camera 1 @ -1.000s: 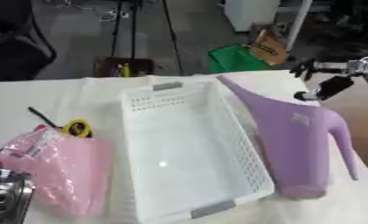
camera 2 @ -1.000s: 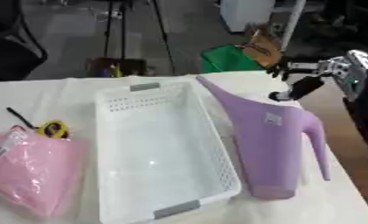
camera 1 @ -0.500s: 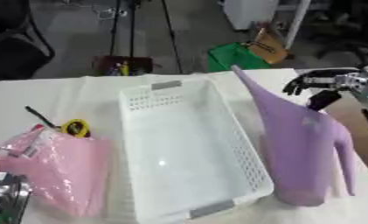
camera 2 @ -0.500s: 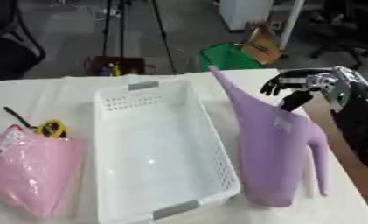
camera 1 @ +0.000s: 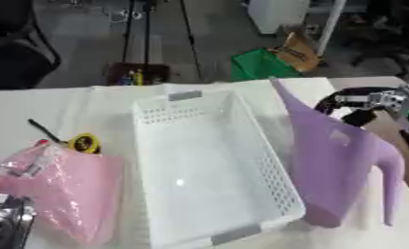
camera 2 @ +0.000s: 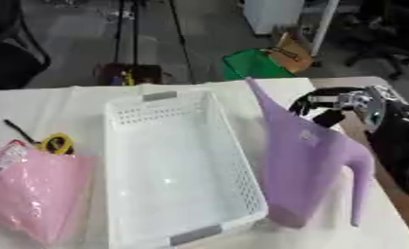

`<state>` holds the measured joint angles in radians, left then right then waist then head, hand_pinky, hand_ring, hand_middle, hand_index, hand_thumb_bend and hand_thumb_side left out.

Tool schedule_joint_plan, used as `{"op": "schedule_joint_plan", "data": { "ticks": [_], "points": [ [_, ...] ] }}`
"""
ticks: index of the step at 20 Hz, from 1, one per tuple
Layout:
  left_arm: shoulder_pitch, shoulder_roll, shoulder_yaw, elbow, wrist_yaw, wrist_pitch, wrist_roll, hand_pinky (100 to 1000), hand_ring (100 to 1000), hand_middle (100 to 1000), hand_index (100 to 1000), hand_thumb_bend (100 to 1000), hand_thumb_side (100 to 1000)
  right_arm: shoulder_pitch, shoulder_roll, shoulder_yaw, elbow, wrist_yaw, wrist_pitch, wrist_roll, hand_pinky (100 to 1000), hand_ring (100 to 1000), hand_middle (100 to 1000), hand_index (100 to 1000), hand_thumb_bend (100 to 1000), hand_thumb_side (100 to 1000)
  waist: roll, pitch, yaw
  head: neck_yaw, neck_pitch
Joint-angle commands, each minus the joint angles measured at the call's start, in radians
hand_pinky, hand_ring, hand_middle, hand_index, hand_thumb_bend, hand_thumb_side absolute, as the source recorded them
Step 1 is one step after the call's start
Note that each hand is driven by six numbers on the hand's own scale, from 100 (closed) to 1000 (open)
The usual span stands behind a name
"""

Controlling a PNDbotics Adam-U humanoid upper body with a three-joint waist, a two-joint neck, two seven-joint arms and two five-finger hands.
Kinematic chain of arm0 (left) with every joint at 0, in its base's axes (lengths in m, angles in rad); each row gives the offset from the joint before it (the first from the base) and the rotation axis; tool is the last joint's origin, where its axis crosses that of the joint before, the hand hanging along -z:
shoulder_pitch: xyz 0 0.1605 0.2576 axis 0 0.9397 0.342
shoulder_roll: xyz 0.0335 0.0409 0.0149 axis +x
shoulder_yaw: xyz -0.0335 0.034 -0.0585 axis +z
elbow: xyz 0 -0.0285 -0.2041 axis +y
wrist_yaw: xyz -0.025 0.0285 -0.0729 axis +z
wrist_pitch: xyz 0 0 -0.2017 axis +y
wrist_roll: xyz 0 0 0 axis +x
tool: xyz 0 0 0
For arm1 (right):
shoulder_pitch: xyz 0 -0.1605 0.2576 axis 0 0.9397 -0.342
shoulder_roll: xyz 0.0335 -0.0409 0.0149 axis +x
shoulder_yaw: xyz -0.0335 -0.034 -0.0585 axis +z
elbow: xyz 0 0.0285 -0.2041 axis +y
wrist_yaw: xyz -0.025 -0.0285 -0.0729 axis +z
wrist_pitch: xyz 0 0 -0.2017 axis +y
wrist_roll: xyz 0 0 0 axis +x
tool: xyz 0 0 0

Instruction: Pick up objects on the table and place them in the box.

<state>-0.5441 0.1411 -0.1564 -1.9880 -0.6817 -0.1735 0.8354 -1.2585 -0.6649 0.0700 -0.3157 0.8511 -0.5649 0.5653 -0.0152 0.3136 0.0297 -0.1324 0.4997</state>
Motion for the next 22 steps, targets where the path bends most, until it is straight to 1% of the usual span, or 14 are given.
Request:
{"op": "schedule_joint_plan", "data": {
  "ticks": [1,5,10,11,12,14,15,16,17,18,19,20,21,22],
  "points": [
    [-0.008,0.007,-0.005,-0.012,0.001,0.000,-0.007,706,652,722,754,100,987,-0.037,-0.059,-0.041,-0.056,-0.038,-0.342,0.342,922,854,787,895,285,564,-0.006,-0.021,0.000,-0.002,-0.011],
    [-0.005,0.008,-0.007,-0.012,0.003,-0.001,-0.011,706,652,722,753,100,987,-0.042,-0.084,-0.073,-0.096,-0.064,-0.342,0.342,916,853,785,894,263,595,-0.010,-0.023,-0.001,-0.002,-0.014],
    [-0.003,0.008,-0.009,-0.012,0.004,-0.003,-0.015,706,652,722,753,100,987,-0.046,-0.093,-0.079,-0.119,-0.071,-0.332,0.342,912,854,787,895,255,592,-0.013,-0.025,-0.002,-0.002,-0.016],
    [-0.003,0.008,-0.009,-0.012,0.004,-0.004,-0.015,706,652,723,753,100,987,-0.046,-0.094,-0.079,-0.121,-0.070,-0.331,0.342,909,853,787,894,242,598,-0.013,-0.025,-0.003,-0.002,-0.017],
    [-0.002,0.009,-0.009,-0.012,0.004,-0.004,-0.016,706,652,723,753,100,987,-0.048,-0.097,-0.082,-0.124,-0.070,-0.328,0.342,906,851,786,893,234,606,-0.014,-0.026,-0.004,0.000,-0.017],
    [-0.001,0.010,-0.009,-0.012,0.004,-0.004,-0.017,706,652,723,753,100,987,-0.049,-0.101,-0.087,-0.128,-0.074,-0.323,0.342,897,844,782,889,189,666,-0.016,-0.027,-0.006,0.002,-0.016],
    [0.000,0.010,-0.009,-0.012,0.003,-0.004,-0.017,706,652,723,753,100,987,-0.049,-0.101,-0.088,-0.128,-0.077,-0.320,0.342,897,844,782,889,189,666,-0.016,-0.027,-0.006,0.003,-0.016],
    [0.001,0.011,-0.009,-0.012,0.003,-0.003,-0.017,706,652,723,753,100,986,-0.048,-0.100,-0.087,-0.122,-0.084,-0.314,0.342,880,819,775,886,160,778,-0.017,-0.029,-0.008,0.005,-0.014],
    [0.002,0.011,-0.009,-0.012,0.003,-0.003,-0.017,706,652,723,753,100,986,-0.049,-0.099,-0.084,-0.113,-0.090,-0.310,0.342,880,819,775,886,160,778,-0.018,-0.029,-0.009,0.006,-0.012],
    [0.003,0.012,-0.009,-0.012,0.002,-0.002,-0.019,706,652,723,752,100,986,-0.046,-0.095,-0.077,-0.092,-0.096,-0.305,0.342,822,786,746,880,218,958,-0.020,-0.031,-0.010,0.008,-0.011],
    [0.004,0.013,-0.009,-0.012,0.002,-0.002,-0.020,706,652,723,752,100,986,-0.047,-0.092,-0.070,-0.068,-0.101,-0.301,0.342,822,786,746,880,218,958,-0.022,-0.032,-0.011,0.009,-0.009],
    [0.005,0.013,-0.009,-0.012,0.002,-0.001,-0.021,706,652,723,752,100,986,-0.048,-0.090,-0.063,-0.046,-0.105,-0.297,0.342,793,753,726,866,248,1000,-0.023,-0.033,-0.012,0.010,-0.009],
    [0.006,0.013,-0.009,-0.012,0.001,-0.001,-0.022,706,652,723,752,100,986,-0.050,-0.089,-0.058,-0.030,-0.107,-0.294,0.342,793,753,726,866,248,1000,-0.024,-0.034,-0.012,0.011,-0.008],
    [0.006,0.013,-0.009,-0.012,0.001,-0.001,-0.022,706,652,723,752,100,985,-0.053,-0.088,-0.059,-0.018,-0.113,-0.287,0.342,758,716,689,837,134,1000,-0.024,-0.034,-0.013,0.011,-0.008]
  ]
}}
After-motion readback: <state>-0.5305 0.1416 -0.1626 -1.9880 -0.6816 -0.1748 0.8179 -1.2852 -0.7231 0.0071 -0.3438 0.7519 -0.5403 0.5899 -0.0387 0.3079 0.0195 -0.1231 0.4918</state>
